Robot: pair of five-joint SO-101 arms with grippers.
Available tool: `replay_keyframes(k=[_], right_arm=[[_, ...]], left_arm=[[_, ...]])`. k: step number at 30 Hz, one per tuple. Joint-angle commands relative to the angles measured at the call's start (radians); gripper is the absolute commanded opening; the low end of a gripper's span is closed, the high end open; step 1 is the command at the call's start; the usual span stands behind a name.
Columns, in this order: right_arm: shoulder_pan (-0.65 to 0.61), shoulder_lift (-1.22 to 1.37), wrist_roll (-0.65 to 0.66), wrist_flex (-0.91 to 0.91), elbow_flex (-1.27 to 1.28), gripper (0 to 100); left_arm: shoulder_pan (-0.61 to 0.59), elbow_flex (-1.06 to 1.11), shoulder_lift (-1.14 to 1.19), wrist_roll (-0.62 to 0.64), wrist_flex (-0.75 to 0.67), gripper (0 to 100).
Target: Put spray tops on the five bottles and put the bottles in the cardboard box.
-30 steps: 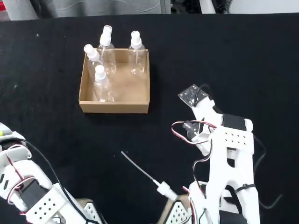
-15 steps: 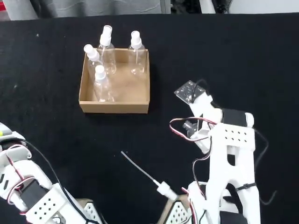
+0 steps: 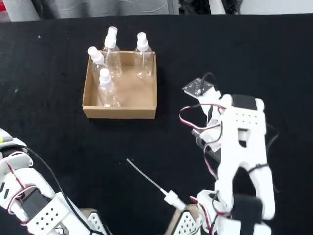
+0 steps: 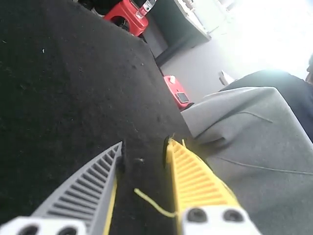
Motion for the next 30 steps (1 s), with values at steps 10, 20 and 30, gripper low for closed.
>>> replay_keyframes(k=[10, 20, 30], right_arm=[[-0.069, 0.208, 0.011, 0.002, -0.134, 36.0], [-0.101, 0.277, 0.009, -0.029, -0.131, 32.8], [-0.072, 0.346, 0.051, -0.034, -0.134, 26.6]], left_arm=[[0.002, 0.021, -0.006, -0.012, 0.002, 13], [0.001, 0.021, -0.006, -0.012, 0.002, 13], [0.001, 0.021, -0.006, -0.012, 0.002, 13]])
